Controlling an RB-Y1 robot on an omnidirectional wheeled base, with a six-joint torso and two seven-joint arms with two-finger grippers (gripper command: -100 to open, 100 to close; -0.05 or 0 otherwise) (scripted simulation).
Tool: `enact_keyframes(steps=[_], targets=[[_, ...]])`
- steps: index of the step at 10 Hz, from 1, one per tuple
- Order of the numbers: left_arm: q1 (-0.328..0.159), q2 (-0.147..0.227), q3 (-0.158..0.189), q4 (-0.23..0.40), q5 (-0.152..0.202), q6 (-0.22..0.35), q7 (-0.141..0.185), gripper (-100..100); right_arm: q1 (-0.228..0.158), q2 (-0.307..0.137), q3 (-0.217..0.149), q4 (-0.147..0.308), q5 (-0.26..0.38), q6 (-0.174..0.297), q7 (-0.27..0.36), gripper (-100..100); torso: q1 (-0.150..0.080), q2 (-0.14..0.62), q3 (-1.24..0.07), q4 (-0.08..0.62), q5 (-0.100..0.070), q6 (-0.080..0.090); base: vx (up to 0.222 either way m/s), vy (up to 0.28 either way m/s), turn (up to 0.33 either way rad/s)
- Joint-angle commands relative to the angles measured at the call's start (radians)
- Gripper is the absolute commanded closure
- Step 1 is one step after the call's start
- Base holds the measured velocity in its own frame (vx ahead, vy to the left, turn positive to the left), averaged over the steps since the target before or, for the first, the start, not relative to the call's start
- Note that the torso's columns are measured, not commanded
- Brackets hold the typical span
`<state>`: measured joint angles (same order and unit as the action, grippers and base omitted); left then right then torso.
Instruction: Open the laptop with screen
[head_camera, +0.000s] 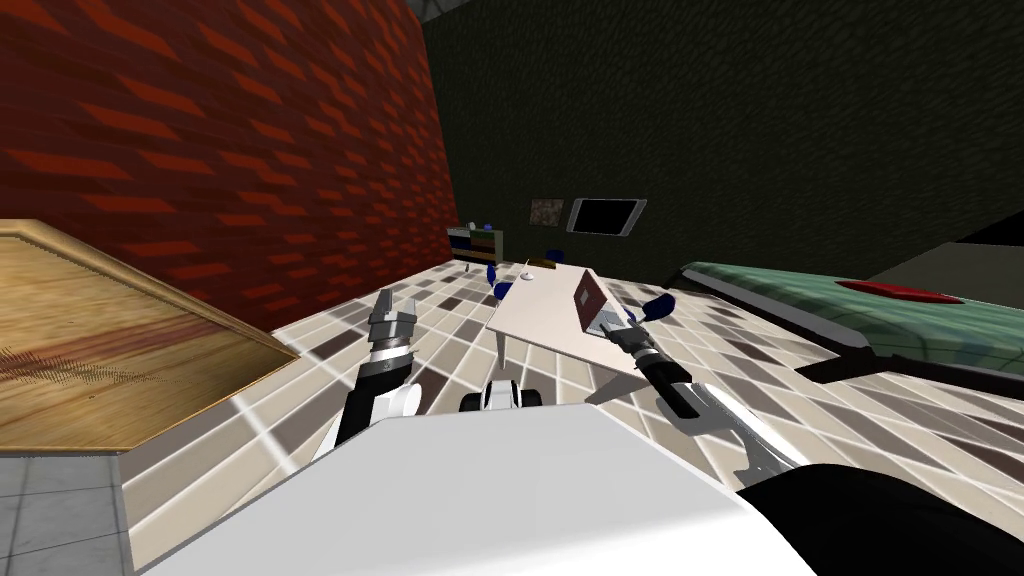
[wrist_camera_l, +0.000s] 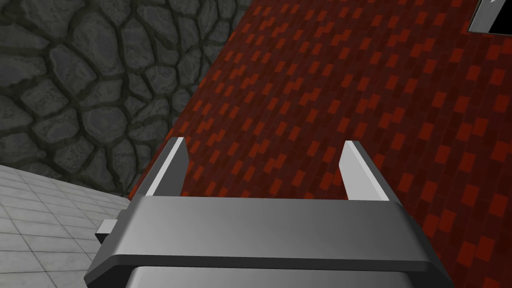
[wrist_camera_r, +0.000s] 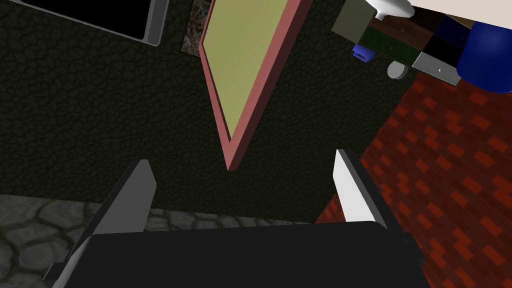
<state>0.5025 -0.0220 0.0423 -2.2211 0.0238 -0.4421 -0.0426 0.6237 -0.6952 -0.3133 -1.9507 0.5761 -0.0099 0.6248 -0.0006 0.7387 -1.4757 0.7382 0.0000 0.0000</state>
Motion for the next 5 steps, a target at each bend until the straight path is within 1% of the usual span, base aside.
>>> enact_keyframes(steps=[1,5], targets=[[0.0,0.0,0.0,0.0,0.0,0.0,0.0,0,0.024,-0.058,-0.033,0.031,0.065,0.045,0.06,-100,0.0,0.0,0.0,0.0,0.0,0.0,0.093,0.123,0.031],[0.0,0.0,0.0,0.0,0.0,0.0,0.0,0,0.041,-0.143,-0.073,0.079,0.142,0.099,0.129,-100,0.0,-0.001,0.0,0.0,0.0,0.0,0.094,0.112,0.031]])
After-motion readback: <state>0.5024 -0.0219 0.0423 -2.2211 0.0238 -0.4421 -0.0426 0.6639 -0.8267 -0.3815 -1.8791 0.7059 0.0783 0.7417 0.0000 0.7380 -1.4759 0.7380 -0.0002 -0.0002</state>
